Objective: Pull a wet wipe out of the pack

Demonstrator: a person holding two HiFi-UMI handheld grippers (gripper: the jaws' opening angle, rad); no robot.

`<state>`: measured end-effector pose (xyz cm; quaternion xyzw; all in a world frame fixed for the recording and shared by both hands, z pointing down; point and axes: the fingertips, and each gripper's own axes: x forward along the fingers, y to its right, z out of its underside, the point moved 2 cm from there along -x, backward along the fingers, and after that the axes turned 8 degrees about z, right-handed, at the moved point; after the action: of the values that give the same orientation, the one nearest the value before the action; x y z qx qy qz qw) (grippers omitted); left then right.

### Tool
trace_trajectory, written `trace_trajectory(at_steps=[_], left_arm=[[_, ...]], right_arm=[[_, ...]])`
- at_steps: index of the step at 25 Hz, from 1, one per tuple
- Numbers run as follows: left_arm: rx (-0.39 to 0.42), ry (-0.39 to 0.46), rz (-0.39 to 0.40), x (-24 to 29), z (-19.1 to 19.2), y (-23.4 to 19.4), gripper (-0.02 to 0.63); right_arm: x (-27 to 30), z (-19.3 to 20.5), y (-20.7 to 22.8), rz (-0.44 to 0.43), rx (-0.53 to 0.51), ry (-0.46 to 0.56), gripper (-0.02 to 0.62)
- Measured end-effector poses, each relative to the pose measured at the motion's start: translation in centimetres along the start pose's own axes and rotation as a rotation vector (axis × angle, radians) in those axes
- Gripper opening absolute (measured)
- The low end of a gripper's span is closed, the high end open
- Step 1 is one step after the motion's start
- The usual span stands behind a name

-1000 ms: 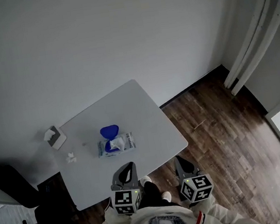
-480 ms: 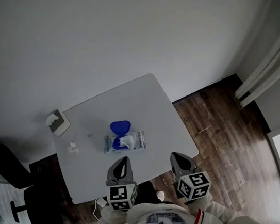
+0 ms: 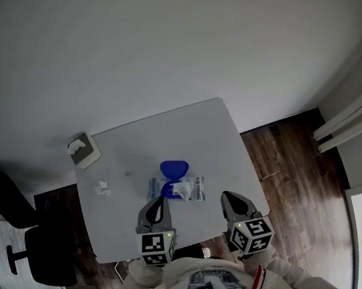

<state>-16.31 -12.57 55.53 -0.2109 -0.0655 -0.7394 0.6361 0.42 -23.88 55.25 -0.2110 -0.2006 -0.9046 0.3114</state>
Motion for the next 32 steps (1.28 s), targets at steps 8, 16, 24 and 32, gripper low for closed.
trace_trajectory(at_steps=[8, 16, 24, 32], left_arm=[[-0.052, 0.017, -0.017, 1.2, -0.3, -4.7, 0.005], [-0.086, 0.030, -0.042, 1.6, -0.9, -5.7, 0.005], [-0.101, 0.023, -0.150, 1.5, -1.2, -6.4, 0.005], [-0.101, 0.009, -0.256, 1.1, -1.6, -6.3, 0.005]], right_arm=[[3.8, -1.7, -2.7, -0.017, -0.067, -0.034, 0.005], [6.0, -3.1, -3.8, -0.052, -0.108, -0.052, 0.005], [8.3, -3.5, -3.8, -0.148, -0.129, -0.084, 0.005], [10.3, -3.8, -3.9, -0.255, -0.134, -0.103, 0.005]])
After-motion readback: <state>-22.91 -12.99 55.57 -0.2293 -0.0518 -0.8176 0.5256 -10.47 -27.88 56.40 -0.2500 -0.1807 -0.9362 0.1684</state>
